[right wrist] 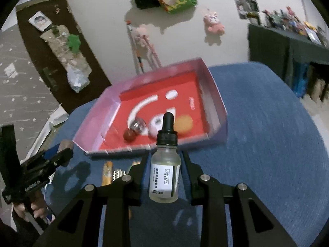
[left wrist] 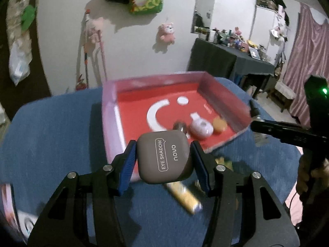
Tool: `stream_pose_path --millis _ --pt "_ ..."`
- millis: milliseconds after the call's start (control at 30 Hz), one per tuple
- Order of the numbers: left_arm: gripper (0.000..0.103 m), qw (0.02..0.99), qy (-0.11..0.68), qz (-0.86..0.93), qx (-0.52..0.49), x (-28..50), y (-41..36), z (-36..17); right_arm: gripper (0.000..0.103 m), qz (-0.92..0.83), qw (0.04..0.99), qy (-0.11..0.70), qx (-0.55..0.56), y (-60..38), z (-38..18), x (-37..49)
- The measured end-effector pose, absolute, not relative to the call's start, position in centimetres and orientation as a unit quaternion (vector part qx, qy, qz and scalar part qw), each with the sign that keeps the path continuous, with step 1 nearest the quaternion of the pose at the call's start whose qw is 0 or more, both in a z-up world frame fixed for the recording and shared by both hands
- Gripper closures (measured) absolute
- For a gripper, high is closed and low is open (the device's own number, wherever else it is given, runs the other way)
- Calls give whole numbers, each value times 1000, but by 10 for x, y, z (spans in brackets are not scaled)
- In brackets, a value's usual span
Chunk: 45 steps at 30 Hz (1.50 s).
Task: Organize rigid objects
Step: 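Carry the case into the red box with the left tool while the right tool carries the bottle there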
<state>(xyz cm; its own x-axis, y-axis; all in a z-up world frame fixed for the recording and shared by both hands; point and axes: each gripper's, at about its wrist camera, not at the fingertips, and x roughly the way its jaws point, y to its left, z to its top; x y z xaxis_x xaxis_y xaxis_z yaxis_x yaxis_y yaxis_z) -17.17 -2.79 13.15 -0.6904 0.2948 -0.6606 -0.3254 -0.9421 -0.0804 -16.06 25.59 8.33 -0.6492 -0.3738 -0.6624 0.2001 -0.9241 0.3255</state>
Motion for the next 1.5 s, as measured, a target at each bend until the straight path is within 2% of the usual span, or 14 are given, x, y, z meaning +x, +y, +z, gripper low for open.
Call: stream_pose_path --millis 267,567,1067,1500 --pt "52 142 104 893 -415 -263 6 131 72 -873 174 -60 452 240 100 -253" --pt "52 122 135 856 -484 -316 23 95 72 -840 150 -3 522 212 80 -329" --pt "52 106 136 821 -544 -330 22 47 72 -806 116 35 580 195 43 -368" --pt "52 103 121 822 -547 -322 26 51 72 -797 111 41 592 200 40 -369"
